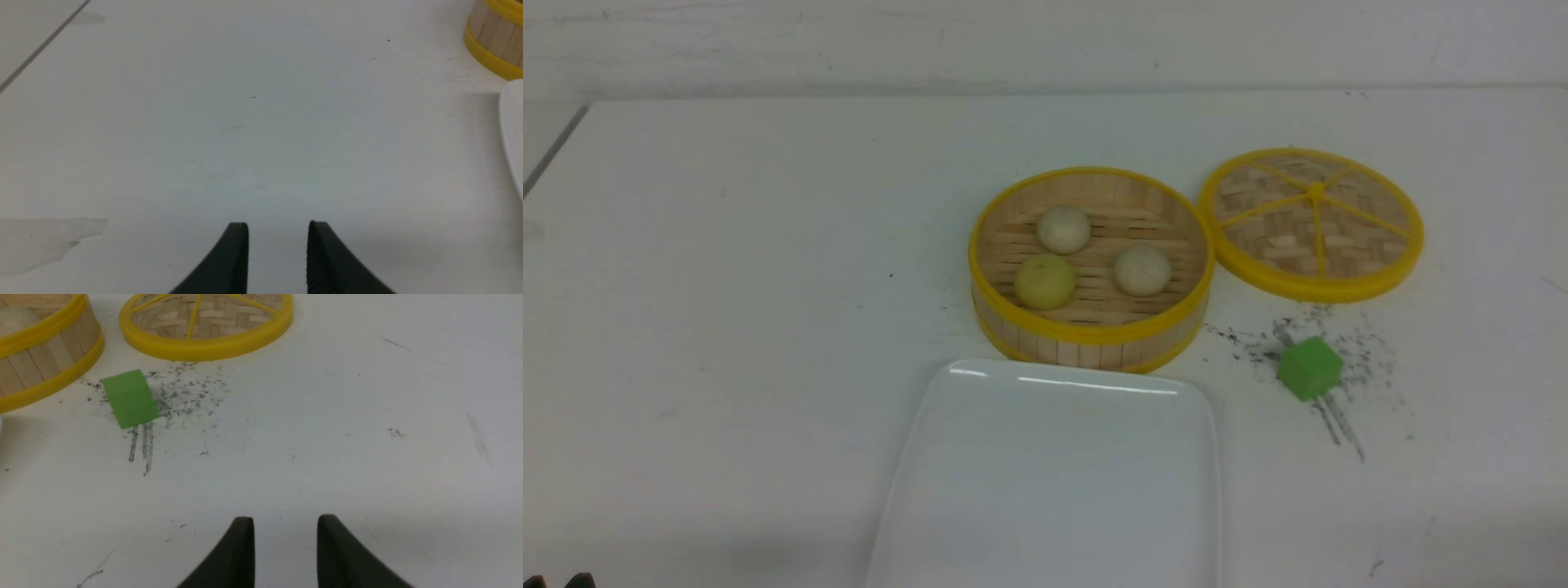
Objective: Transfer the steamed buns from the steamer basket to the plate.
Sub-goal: Use the right arm to grab the steamed stuffed bun that is closest to it
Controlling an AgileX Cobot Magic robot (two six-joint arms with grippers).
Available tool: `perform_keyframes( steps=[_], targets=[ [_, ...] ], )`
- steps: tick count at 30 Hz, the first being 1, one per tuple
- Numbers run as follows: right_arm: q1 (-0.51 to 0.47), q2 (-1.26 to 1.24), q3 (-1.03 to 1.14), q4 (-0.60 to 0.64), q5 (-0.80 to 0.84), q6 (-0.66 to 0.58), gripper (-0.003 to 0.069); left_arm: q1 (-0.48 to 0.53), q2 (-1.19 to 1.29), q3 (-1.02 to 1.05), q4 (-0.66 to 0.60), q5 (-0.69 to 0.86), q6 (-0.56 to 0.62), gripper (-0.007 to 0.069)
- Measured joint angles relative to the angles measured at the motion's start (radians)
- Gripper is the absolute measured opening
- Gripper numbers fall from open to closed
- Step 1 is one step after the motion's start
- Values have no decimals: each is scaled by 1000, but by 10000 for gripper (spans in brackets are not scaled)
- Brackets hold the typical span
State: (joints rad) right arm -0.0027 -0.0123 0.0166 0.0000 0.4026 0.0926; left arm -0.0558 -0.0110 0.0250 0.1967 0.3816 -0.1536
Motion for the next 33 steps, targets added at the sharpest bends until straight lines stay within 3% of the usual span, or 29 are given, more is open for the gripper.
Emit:
perform_keyframes(
  steps=[3,6,7,8,11,13,18,21,26,27,29,30,31,32,33],
  targets=[
    [0,0,1,60,-1,41,239,0,0,0,-8,0,-6,241],
    [0,0,5,321,-12,220,239,0,0,0,-156,-17,-117,241],
    [0,0,7,321,-12,231,239,0,0,0,-187,-18,-139,241],
    [0,0,9,444,-17,302,239,0,0,1,-312,-25,-234,241],
    [0,0,9,604,-28,396,239,0,0,2,-602,-29,-476,241],
    [0,0,9,657,-32,413,239,0,0,3,-756,-34,-584,241],
    [0,0,9,699,-33,415,239,0,0,3,-913,-51,-694,241],
    [0,0,5,706,-36,410,237,0,0,3,-919,-83,-702,241],
    [0,11,-162,680,-74,211,156,0,0,-33,-973,-215,-669,214],
    [0,40,-238,654,-80,129,120,0,0,-104,-960,-239,-575,185],
    [0,70,-294,628,-78,71,95,0,0,-160,-938,-258,-497,162],
    [0,125,-372,575,-50,-2,60,0,2,-243,-902,-262,-375,122],
    [0,196,-445,520,10,-62,28,0,23,-325,-878,-228,-274,83],
    [0,208,-456,512,10,-62,25,0,28,-336,-873,-219,-244,69],
    [0,297,-523,460,120,-93,5,0,82,-397,-860,-133,-172,34]
  ],
)
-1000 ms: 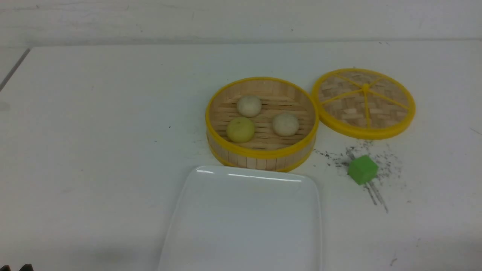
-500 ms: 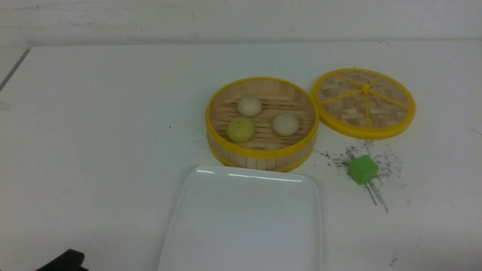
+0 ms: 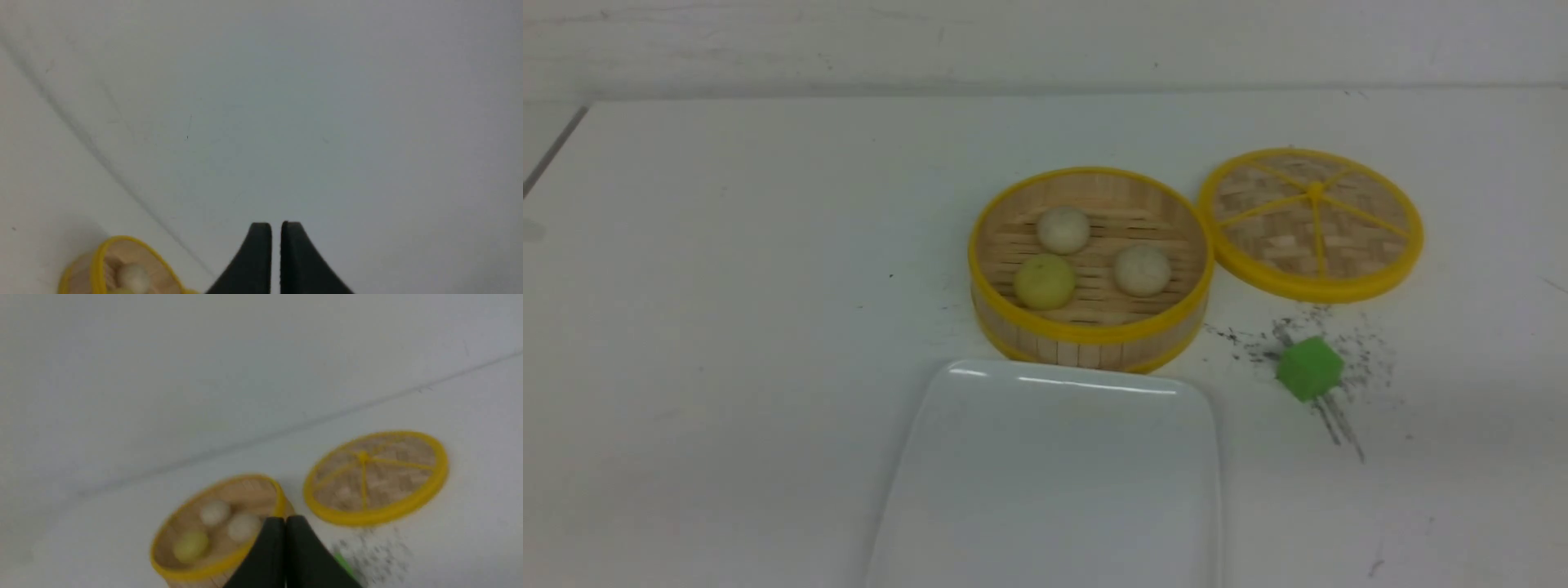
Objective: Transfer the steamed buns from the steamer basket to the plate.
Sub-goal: Use the right arm to grab the steamed stuffed bun that is closest to it
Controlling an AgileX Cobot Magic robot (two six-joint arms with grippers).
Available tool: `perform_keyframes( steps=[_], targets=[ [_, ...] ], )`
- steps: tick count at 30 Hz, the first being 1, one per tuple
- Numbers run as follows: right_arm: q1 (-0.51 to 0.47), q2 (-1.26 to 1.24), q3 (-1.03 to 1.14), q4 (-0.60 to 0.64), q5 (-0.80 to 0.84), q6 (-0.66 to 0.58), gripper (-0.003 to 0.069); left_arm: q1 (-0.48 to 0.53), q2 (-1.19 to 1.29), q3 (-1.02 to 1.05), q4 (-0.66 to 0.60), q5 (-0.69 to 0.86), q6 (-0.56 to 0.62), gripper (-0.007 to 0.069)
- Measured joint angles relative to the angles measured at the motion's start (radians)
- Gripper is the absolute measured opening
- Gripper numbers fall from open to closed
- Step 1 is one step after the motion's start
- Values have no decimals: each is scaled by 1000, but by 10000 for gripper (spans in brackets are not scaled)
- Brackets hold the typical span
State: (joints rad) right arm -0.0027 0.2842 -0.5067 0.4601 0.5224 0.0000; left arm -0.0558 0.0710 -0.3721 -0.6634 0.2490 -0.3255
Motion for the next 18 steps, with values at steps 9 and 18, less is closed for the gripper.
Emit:
perform_keyframes(
  steps=[9,18],
  targets=[
    [0,614,-190,-98,469,-83,3,0,574,-178,77,683,305,2],
    [135,1025,-381,381,492,-571,148,0,846,-307,84,769,497,2]
  ],
)
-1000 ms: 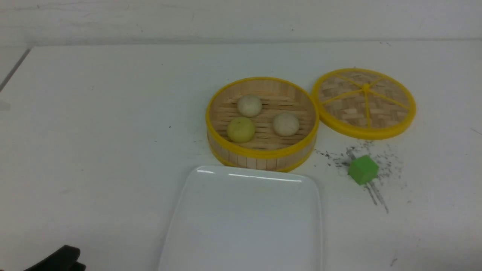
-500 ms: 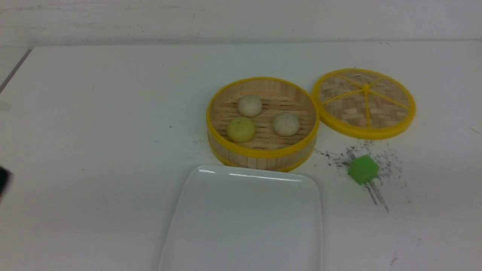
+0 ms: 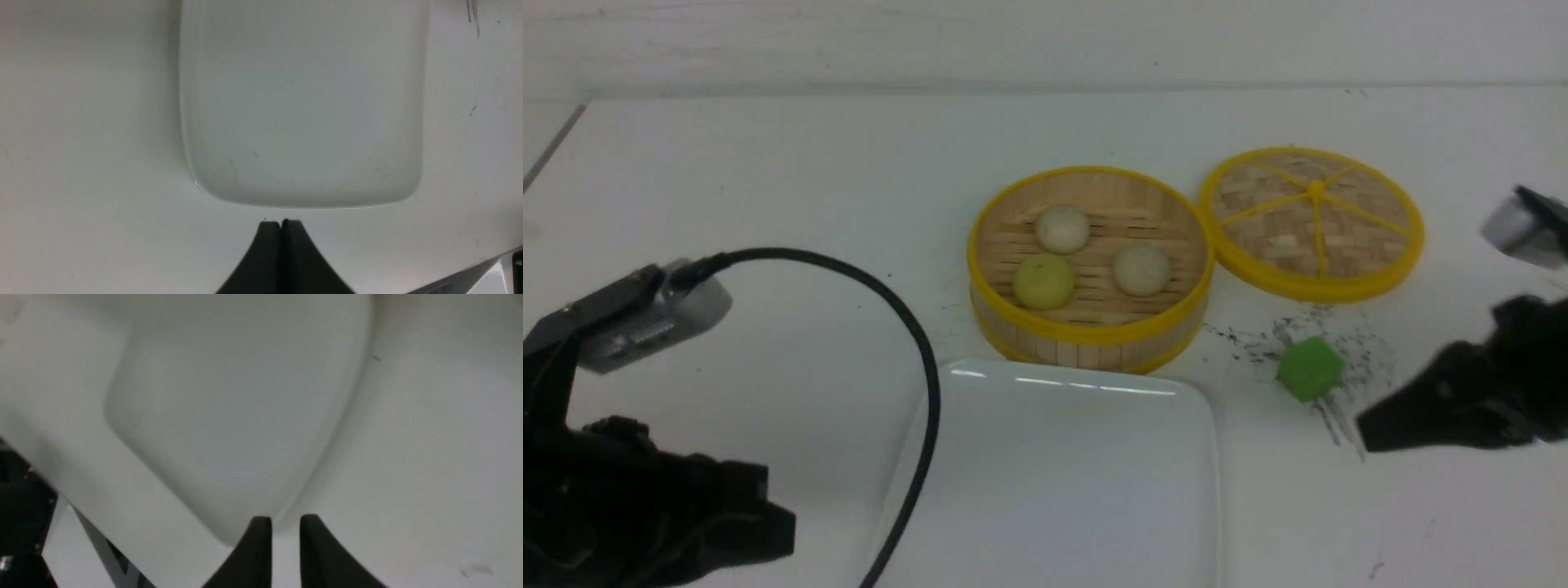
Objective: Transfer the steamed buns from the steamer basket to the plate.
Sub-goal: Use the right arm to grab the steamed stuffed bun that is closest to it
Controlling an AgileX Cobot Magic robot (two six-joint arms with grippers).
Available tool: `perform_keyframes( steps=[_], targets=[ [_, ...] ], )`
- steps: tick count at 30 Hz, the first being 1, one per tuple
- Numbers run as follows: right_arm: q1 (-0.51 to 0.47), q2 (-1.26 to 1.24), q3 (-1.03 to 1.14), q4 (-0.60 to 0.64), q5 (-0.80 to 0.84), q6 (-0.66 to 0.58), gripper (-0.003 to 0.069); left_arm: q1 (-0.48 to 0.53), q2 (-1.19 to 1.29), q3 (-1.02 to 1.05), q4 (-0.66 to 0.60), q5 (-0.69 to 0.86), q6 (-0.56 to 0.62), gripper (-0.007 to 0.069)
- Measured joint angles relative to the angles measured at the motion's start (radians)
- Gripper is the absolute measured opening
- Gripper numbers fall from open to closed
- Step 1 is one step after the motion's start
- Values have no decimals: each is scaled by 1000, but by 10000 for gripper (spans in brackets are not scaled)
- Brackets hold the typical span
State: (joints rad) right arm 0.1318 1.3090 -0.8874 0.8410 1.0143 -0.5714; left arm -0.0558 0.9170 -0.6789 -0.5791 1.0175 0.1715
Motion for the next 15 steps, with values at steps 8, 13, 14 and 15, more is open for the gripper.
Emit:
perform_keyframes(
  steps=[8,13,14,15],
  targets=[
    [229,342,-396,-261,-75,118,275,0,4,-6,8,0,6,13],
    [323,483,-596,-547,-130,330,279,0,4,-7,9,0,6,21],
    [329,494,-609,-568,-136,346,279,0,4,-7,9,0,6,22],
    [349,537,-655,-637,-161,397,279,0,4,-8,9,0,6,24]
  ],
)
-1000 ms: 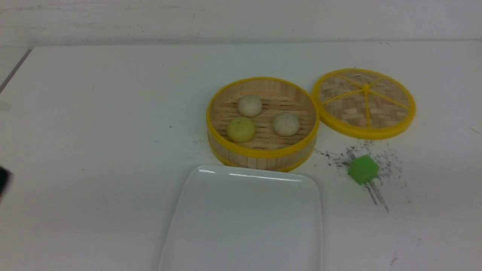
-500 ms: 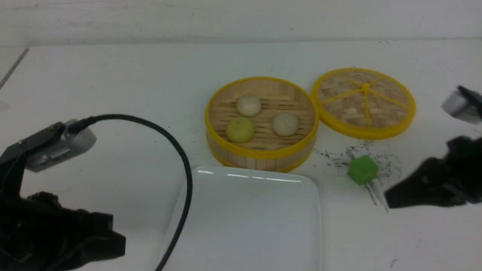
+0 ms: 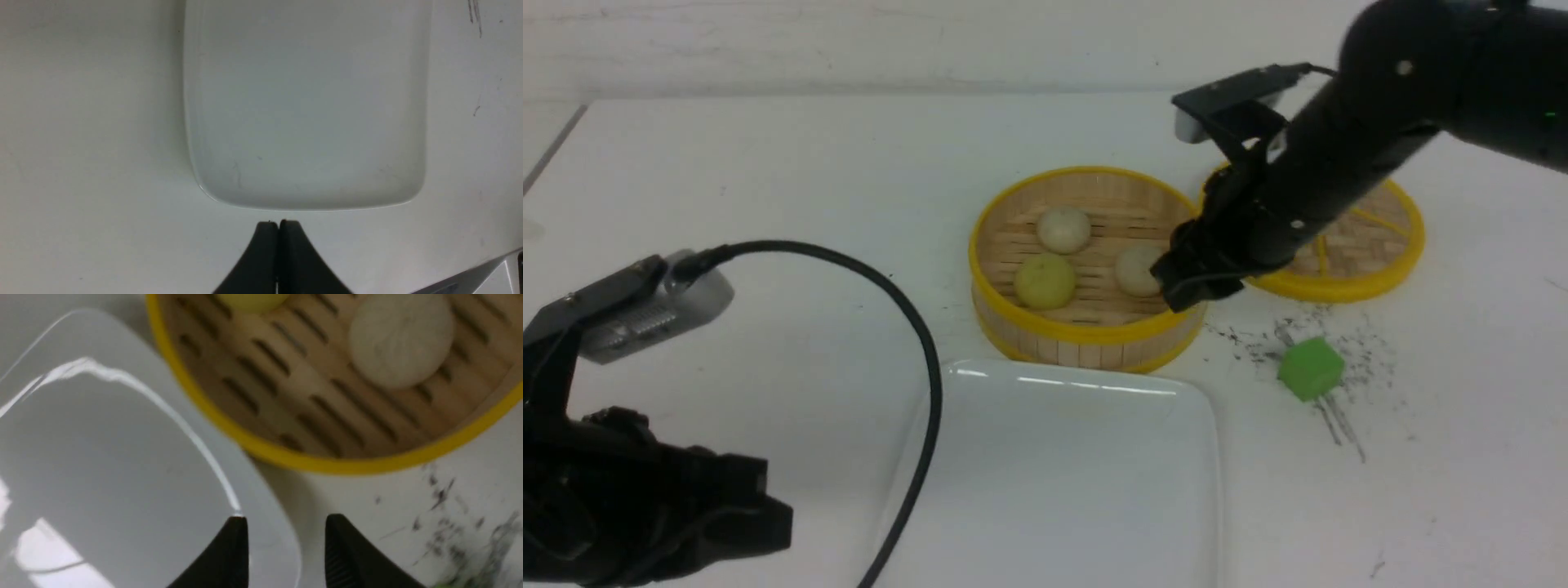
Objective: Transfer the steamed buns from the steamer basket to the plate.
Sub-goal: Use the right arm to grab the steamed stuffed bun that is closest to it, then use the right arm to put the steamed stuffed bun into the plate
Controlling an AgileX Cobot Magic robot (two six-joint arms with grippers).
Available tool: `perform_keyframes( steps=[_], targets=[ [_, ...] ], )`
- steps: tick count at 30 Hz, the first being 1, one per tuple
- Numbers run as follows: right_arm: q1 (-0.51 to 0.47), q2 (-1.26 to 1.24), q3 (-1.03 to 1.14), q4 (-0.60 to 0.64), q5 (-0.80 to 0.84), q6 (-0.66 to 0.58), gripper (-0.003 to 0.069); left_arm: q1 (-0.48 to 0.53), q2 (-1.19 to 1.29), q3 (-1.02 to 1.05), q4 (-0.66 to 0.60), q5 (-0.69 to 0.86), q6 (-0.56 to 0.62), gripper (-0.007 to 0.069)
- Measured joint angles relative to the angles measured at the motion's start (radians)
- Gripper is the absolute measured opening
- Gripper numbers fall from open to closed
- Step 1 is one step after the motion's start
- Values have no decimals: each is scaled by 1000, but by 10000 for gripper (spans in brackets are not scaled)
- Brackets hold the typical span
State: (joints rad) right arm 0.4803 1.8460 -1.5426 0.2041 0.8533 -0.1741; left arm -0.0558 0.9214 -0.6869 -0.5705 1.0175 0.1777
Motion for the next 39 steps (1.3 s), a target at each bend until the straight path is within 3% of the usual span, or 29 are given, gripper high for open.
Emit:
perform_keyframes(
  steps=[6,12,16,19,22,24,31,36,39],
  targets=[
    [26,138,-113,-171,-101,144,311,0,0,0,8,13,0,37],
    [26,226,-167,-197,-141,184,443,0,0,0,17,16,0,67],
    [26,261,-168,-204,-165,184,459,0,0,0,18,16,0,85],
    [26,275,-168,-210,-171,184,357,0,0,0,19,16,-7,94],
    [26,273,-172,-222,-168,184,107,0,0,0,19,19,-32,103],
    [26,254,-172,-225,-152,184,23,0,0,0,19,19,-39,107],
    [26,24,-172,-171,34,153,6,0,0,0,26,19,-42,108],
    [35,-169,-98,-11,266,123,8,0,0,0,26,19,-42,116],
    [68,-210,7,56,299,120,9,0,0,0,28,19,-42,120]
  ],
)
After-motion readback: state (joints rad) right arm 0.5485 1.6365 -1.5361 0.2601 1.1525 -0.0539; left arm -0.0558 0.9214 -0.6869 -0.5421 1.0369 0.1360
